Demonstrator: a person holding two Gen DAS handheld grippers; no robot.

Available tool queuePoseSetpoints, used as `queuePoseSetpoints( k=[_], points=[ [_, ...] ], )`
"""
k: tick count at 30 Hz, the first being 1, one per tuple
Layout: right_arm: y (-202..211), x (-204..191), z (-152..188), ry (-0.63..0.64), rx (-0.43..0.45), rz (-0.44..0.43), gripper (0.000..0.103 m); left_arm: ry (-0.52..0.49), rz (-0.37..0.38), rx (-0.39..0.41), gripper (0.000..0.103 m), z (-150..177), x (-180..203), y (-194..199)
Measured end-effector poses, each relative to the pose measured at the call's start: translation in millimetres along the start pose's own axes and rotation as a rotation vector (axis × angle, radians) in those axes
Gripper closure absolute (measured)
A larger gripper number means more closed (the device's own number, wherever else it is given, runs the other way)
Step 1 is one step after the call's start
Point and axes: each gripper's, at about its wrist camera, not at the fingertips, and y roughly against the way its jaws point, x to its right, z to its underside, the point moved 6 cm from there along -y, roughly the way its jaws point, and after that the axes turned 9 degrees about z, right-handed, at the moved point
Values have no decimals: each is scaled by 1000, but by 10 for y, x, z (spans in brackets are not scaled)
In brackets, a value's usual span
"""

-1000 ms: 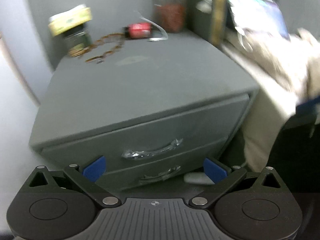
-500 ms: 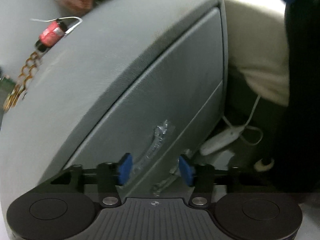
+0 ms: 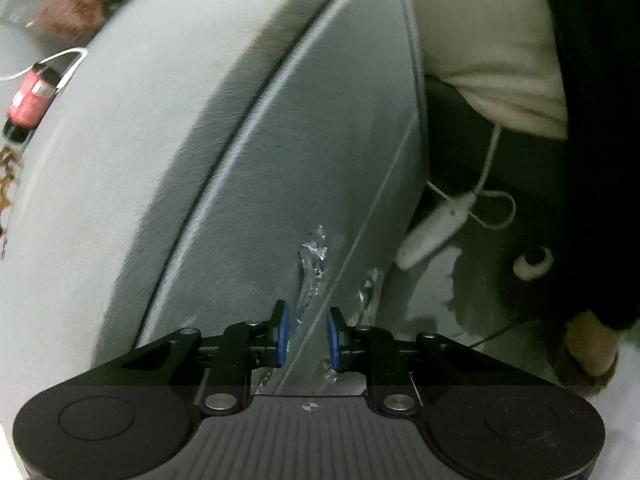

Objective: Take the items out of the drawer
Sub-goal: 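Pull the top drawer open with the left tool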

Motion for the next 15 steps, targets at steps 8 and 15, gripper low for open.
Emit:
queuePoseSetpoints(
  k=[8, 15],
  points=[
    [0, -2, 12, 0, 0, 7, 11, -56, -5, 26, 86, 168, 398, 187],
    [5, -17, 22, 5, 3, 10, 11, 219, 128, 209, 37, 182, 387, 841]
  ],
)
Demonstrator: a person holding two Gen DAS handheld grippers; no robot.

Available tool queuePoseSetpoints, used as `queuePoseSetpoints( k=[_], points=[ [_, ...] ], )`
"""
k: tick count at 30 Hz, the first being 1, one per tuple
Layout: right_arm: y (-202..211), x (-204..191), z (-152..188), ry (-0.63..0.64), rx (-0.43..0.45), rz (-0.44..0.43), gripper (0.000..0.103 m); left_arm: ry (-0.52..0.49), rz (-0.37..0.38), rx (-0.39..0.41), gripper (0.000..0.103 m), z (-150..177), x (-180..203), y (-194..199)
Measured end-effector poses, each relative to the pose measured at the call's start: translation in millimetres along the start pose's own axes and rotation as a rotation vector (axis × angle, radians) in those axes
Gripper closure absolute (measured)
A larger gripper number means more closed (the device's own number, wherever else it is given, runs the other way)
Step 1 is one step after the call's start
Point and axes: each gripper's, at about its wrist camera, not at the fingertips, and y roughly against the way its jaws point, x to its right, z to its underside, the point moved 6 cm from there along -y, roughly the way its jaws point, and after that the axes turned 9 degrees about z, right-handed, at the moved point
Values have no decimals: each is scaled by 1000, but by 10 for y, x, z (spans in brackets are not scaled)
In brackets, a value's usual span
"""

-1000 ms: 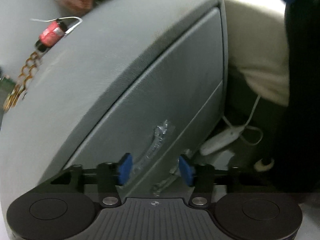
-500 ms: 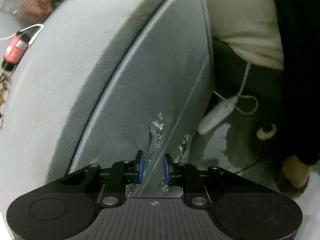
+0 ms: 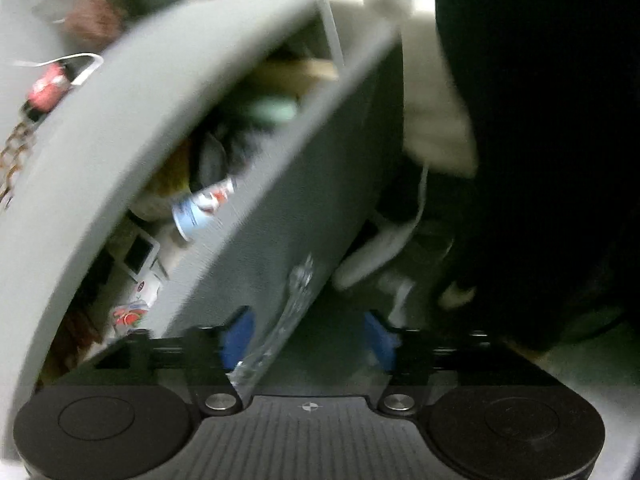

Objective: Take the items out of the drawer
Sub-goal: 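Pull the top drawer open with the left tool, then release the drawer handle and withdraw the left tool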

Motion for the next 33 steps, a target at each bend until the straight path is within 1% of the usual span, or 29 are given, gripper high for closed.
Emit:
queuePoseSetpoints(
  k=[1, 3, 4, 5, 7, 8, 9, 10, 14, 16, 18, 19, 22, 25, 28, 30, 33],
  points=[
    [-1, 2, -3, -1, 0, -2, 11, 97, 26, 67, 28, -42, -64, 232],
    [-4, 14, -11, -7, -1, -8, 11, 192, 40, 128, 19, -70, -162, 387],
    [-5, 19, -13, -9, -1, -10, 11, 293, 32, 171, 14, -85, -287, 487],
    [-5, 20, -12, -9, -1, -9, 11, 404, 23, 217, 12, -100, -424, 594],
    [-3, 19, -8, -7, 0, -6, 11, 539, -22, 251, 5, -104, -634, 669],
    [-1, 16, -6, -5, 1, -2, 11, 639, -77, 246, 5, -75, -830, 685],
    [-2, 14, -7, -3, 1, 1, 11, 692, -114, 235, 5, -69, -948, 659],
    [-4, 11, -9, -2, 0, 5, 11, 718, -129, 225, 5, -60, -1041, 627],
    [-23, -10, -13, 8, -6, 27, 11, 775, -164, 155, 6, -12, -1385, 416],
    [-27, -19, -10, 13, -7, 39, 11, 785, -177, 115, 10, 26, -1516, 321],
    [-30, -26, -8, 16, -7, 50, 11, 793, -166, 78, 9, 89, -1585, 223],
    [-28, -24, -9, 15, -7, 53, 11, 796, -161, 60, 7, 121, -1616, 176],
    [-16, -29, -22, 17, -4, 67, 11, 866, -100, 92, 5, 228, -1690, 142],
    [18, -50, -52, 26, 0, 86, 11, 857, -80, 84, 5, 277, -1665, 136],
    [132, -78, -76, 36, 15, 103, 11, 869, -49, 52, 5, 330, -1617, 132],
    [274, -98, -91, 40, 30, 95, 10, 873, -33, 42, 5, 357, -1594, 137],
    [453, -137, -120, 47, 44, 66, 8, 858, -33, 29, 5, 355, -1545, 139]
  ],
)
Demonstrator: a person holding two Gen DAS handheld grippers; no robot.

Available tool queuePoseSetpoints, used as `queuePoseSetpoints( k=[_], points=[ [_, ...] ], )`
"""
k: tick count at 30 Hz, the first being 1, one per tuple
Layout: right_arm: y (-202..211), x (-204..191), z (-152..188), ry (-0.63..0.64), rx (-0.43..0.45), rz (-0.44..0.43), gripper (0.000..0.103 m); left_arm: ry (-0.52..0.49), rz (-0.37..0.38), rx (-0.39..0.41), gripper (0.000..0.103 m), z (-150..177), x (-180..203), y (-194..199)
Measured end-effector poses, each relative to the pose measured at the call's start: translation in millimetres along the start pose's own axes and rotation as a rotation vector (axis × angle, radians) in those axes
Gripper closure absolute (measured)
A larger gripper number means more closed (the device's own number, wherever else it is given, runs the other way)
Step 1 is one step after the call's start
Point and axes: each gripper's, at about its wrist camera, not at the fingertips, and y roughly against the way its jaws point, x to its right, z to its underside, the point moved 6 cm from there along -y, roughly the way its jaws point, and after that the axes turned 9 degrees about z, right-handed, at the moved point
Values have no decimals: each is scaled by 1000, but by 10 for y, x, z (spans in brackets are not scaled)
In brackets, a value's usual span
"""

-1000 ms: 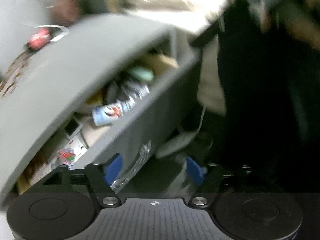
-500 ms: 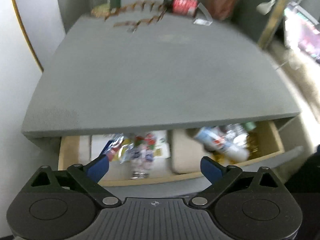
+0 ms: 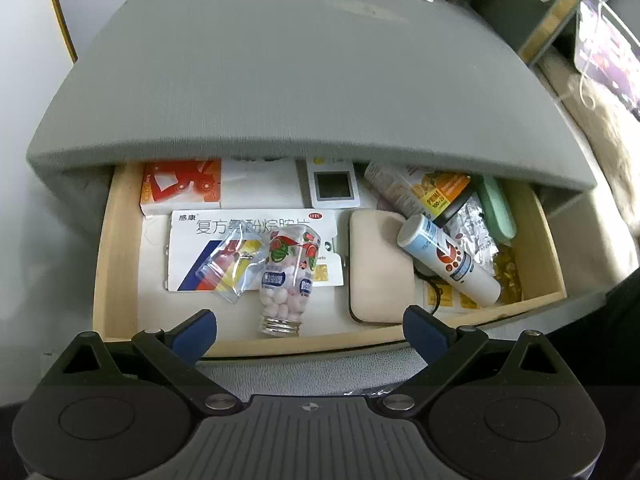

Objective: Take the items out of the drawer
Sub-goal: 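Release the drawer handle and withdraw the left tool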

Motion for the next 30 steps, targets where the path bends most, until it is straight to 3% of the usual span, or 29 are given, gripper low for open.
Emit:
queuePoseSetpoints(
  k=[7, 12, 16, 24, 30],
  points=[
    [318, -30, -39, 10, 47, 10, 8, -32, -24, -4, 8, -90, 67, -46],
    [362, -28, -75, -1, 71, 12, 8, -20, 18, -21, 7, -48, 0, -139],
    [373, -18, -68, 0, 86, 9, 8, -39, -61, 8, 6, -163, -60, -209],
    [395, 71, -57, -37, 117, -23, 8, -18, -41, 33, 6, -476, -34, -203],
    [343, 145, -32, -50, 100, -18, 8, 18, -67, 182, 6, -764, -171, 217]
  ],
)
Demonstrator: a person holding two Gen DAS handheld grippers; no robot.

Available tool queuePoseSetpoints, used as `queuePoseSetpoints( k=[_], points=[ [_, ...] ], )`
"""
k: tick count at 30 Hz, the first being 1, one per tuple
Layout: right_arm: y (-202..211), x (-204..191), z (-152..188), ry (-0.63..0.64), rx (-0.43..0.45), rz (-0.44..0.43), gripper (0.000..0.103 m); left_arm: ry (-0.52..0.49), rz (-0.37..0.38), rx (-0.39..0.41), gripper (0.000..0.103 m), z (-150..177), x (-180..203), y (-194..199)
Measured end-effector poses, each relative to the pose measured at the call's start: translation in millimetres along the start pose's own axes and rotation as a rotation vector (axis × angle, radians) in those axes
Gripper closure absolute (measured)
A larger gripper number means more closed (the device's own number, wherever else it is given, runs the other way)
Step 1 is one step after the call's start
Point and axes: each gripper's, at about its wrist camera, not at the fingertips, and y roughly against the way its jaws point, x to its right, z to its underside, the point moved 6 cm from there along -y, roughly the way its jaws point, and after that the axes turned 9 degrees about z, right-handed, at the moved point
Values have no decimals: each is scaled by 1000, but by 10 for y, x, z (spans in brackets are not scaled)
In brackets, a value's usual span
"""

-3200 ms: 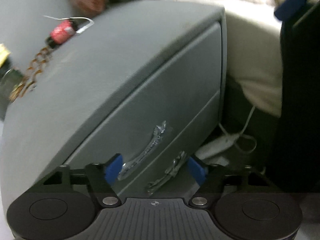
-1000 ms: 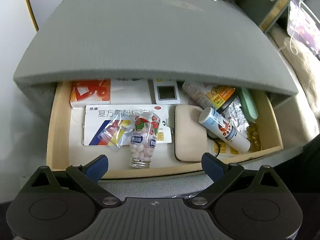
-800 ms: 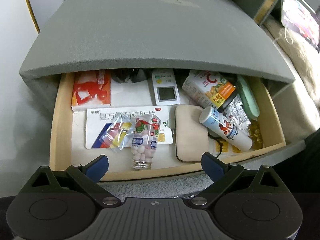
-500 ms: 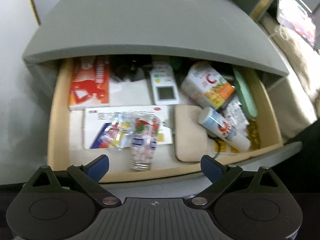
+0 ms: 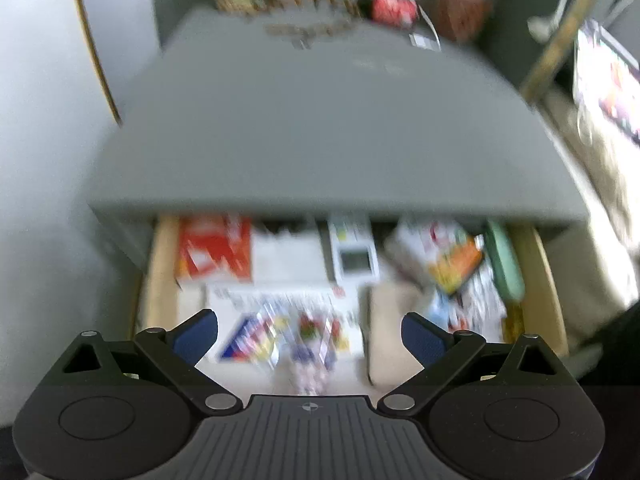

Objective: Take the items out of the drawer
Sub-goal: 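Release the drawer handle and withdraw the left tool, then reach the right tool into the drawer and grasp the white spray bottle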

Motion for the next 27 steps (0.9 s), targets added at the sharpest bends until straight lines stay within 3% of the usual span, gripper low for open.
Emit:
queuePoseSetpoints(
  k=[5, 8, 11, 16, 20, 27],
  points=[
    [-232, -233, -7, 67, -94, 69, 7, 4, -4, 98, 5, -80, -300, 190],
    [-468, -626, 23, 122, -159, 27, 7, 47, 16, 174, 5, -150, -504, 335],
    [-784, -1149, 129, 182, -237, -9, 7, 96, 86, 285, 3, -194, -609, 465],
    [-1381, -1840, 363, 126, -386, -44, 24, 148, 120, 371, 2, -226, -724, 522],
    [-1926, -2152, 587, 51, -492, 28, 38, 174, 138, 390, 2, -274, -797, 545],
    [-2468, -2311, 916, 36, -590, 187, 41, 263, 200, 438, 1, -293, -961, 633]
  ],
)
